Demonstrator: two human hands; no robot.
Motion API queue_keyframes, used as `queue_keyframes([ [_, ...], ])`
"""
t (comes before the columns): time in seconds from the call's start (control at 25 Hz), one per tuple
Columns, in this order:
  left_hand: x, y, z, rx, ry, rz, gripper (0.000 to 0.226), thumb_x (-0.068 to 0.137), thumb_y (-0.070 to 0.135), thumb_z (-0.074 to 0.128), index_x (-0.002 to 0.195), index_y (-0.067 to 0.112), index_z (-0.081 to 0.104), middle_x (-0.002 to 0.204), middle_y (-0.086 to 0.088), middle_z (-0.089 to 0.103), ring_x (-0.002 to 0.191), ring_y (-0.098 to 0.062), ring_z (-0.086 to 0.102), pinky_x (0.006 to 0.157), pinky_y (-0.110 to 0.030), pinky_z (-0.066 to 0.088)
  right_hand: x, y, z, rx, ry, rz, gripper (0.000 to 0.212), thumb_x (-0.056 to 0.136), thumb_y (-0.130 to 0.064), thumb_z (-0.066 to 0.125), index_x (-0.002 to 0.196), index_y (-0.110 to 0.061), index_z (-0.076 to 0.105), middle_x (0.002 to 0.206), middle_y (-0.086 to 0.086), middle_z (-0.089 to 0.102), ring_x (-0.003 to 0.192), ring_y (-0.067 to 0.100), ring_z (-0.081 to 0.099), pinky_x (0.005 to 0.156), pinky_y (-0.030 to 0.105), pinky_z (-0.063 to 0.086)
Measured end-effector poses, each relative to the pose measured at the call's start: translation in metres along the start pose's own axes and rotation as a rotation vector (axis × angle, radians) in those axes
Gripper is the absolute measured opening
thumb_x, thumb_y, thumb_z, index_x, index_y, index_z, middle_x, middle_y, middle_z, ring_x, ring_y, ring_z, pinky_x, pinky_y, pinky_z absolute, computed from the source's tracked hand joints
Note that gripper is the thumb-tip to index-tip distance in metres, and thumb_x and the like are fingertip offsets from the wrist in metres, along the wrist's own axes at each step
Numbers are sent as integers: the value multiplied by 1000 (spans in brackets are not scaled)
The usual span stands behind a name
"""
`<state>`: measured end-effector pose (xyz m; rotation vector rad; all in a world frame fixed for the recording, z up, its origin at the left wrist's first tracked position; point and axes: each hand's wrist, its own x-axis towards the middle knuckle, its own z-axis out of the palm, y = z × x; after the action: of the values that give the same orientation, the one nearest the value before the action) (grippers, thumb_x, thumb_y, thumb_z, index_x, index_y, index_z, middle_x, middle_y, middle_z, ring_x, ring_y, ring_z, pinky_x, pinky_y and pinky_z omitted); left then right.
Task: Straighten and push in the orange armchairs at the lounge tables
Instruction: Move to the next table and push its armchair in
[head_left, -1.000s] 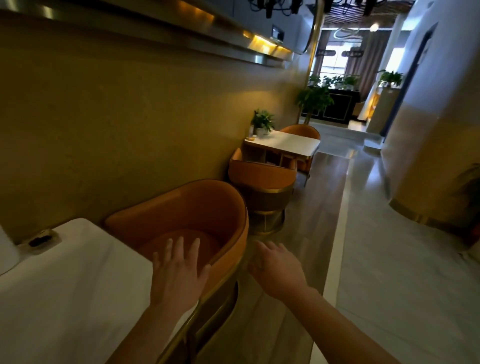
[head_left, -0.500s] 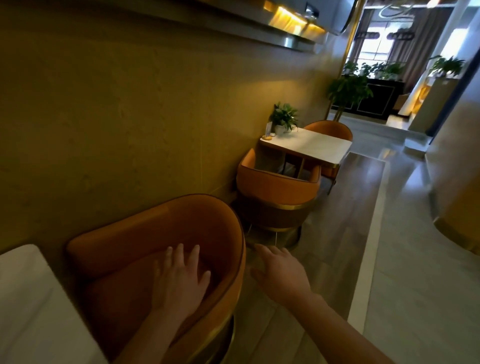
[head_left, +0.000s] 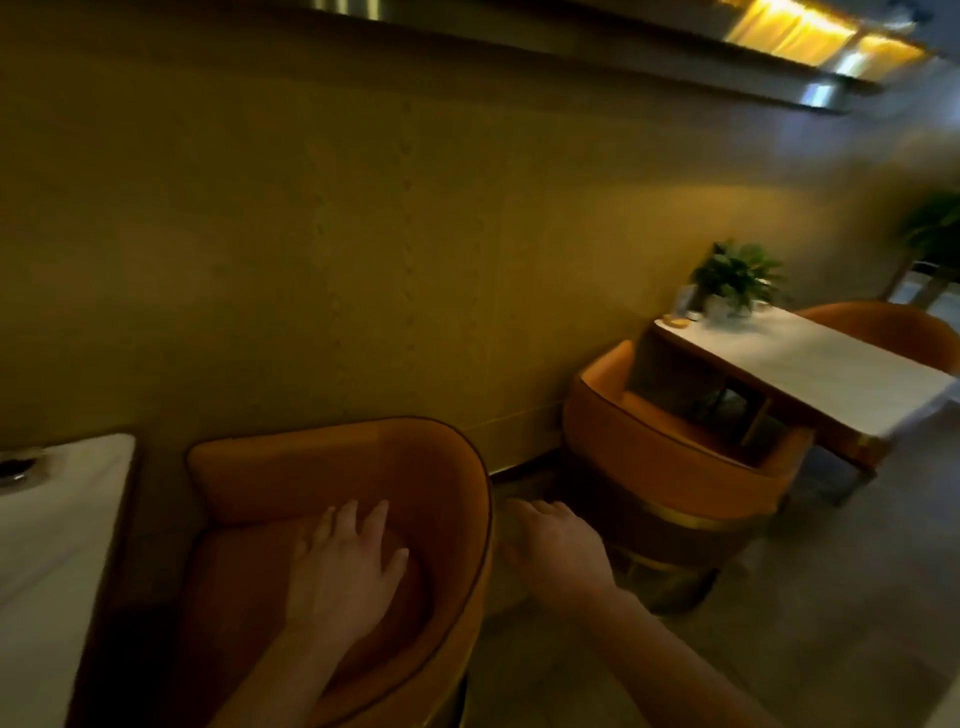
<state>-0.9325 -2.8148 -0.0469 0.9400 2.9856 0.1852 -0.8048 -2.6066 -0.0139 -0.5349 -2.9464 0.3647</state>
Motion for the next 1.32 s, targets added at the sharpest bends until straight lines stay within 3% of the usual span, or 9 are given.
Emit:
queue_keyframes([
  [0.12,12,17,2,-26,23,-134,74,91,67,21,150,25,37,150,-11,44,137,-32,42,111,-54,36,39,31,3,66,-61,-92,44,98,-53,45,135,-31,51,134,-7,56,126,15,49,101,35,45],
  [0.28,33,18,17,-21,-6,-294,71,94,66,24,155,30,24,155,-5,36,140,-26,36,115,-45,29,101,48,24,97,-142,-183,41,94,-60,44,126,-35,55,122,-11,62,120,14,53,93,35,50],
  [0.44,65,14,27,-35,-2,-400,68,95,63,30,153,27,30,151,-7,41,139,-26,38,114,-47,34,168,50,40,69,-268,-226,40,96,-56,47,126,-30,52,105,-6,66,104,15,61,87,37,54],
  [0.52,82,13,28,-62,11,-466,67,94,63,38,151,27,35,148,-8,46,138,-27,41,111,-48,36,201,45,43,16,-300,-275,47,97,-55,47,135,-28,48,116,-3,65,109,18,60,89,35,52],
  [0.64,96,12,28,-50,4,-535,68,93,64,33,151,29,33,147,-6,46,138,-26,41,111,-48,37,243,38,51,-21,-336,-355,56,97,-56,44,144,-27,41,135,1,58,122,22,55,94,38,50],
  [0.96,129,30,45,-111,-13,-863,65,97,62,30,154,33,20,154,-4,36,144,-25,32,118,-50,28,339,45,91,-100,-499,-568,61,99,-56,41,152,-26,32,156,0,35,140,21,37,107,36,40],
  [1.12,162,63,61,-162,15,-1087,64,99,58,35,155,34,14,159,-2,27,148,-26,22,121,-51,20,393,54,121,-158,-564,-754,62,99,-56,39,152,-26,30,160,0,26,147,22,24,113,38,30],
  [1.32,190,118,106,-203,8,-1331,66,101,52,37,156,32,8,162,-5,22,150,-27,18,122,-51,19,441,93,161,-207,-676,-919,60,98,-56,41,149,-25,35,157,-1,32,145,23,28,115,39,31],
])
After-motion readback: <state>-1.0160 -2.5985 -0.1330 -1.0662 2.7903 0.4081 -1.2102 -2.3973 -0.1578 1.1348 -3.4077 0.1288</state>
